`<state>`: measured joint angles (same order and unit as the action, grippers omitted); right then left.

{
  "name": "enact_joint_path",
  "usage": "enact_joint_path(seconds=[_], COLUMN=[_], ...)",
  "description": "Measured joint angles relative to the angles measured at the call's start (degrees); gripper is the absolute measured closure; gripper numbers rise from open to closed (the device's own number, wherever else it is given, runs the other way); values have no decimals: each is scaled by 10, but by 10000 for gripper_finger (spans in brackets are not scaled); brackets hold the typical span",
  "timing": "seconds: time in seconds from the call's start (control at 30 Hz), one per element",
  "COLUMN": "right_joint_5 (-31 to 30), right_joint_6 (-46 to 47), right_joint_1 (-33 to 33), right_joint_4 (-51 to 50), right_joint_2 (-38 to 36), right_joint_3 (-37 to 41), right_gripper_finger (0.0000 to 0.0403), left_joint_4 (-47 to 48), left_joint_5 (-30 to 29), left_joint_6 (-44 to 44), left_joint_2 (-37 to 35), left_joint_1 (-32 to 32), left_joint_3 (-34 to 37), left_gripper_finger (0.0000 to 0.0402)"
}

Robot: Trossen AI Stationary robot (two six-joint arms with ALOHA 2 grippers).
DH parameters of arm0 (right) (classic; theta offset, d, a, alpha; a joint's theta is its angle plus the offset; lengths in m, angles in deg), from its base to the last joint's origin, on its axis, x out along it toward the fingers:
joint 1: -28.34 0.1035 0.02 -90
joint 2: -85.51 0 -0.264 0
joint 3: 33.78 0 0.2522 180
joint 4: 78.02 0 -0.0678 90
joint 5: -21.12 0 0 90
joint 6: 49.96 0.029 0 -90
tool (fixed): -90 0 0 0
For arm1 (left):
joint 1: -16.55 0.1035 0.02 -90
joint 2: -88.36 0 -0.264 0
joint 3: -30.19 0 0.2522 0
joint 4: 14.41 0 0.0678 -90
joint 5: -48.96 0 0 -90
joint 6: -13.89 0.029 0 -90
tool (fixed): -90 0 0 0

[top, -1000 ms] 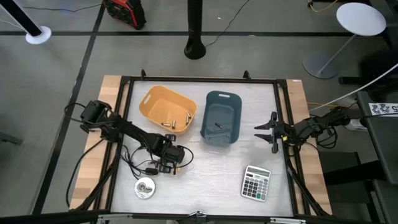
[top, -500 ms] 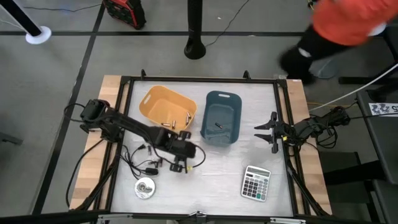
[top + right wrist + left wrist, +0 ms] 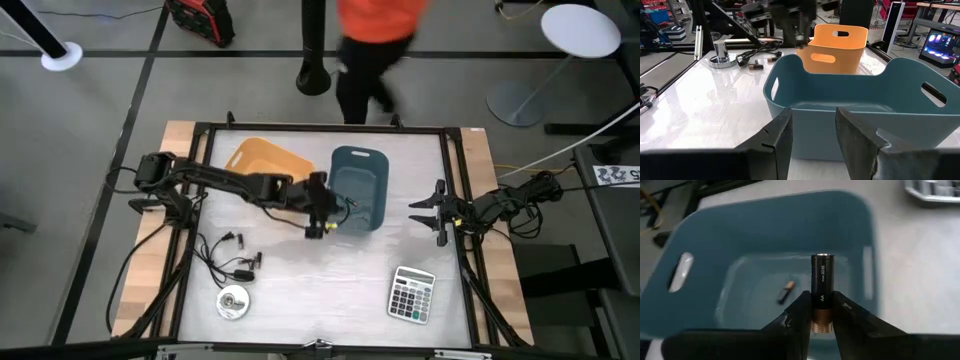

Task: Sort batteries
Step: Put the black battery into the blue bin

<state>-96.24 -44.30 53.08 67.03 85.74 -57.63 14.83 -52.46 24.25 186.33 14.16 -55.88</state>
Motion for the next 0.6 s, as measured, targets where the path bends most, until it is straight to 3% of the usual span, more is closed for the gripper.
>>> enact_joint_path(seconds=[0.17, 0.4, 0.6], right_joint_5=[0, 0, 0], right_joint_6=[0, 0, 0], right_joint_1=[0, 0, 0], right_joint_4=[0, 0, 0], right_joint_2=[0, 0, 0], right_joint_3=[0, 0, 0], right_gripper_finger=[258, 258, 258], left_joint_4=[5, 8, 131], left_joint_5=[0, 1, 43], left_joint_6=[-27, -41, -132], left_joint_2=[0, 0, -19], left_joint_1=[20, 17, -9], left_joint_3=[0, 0, 0], left_gripper_finger=[319, 260, 247])
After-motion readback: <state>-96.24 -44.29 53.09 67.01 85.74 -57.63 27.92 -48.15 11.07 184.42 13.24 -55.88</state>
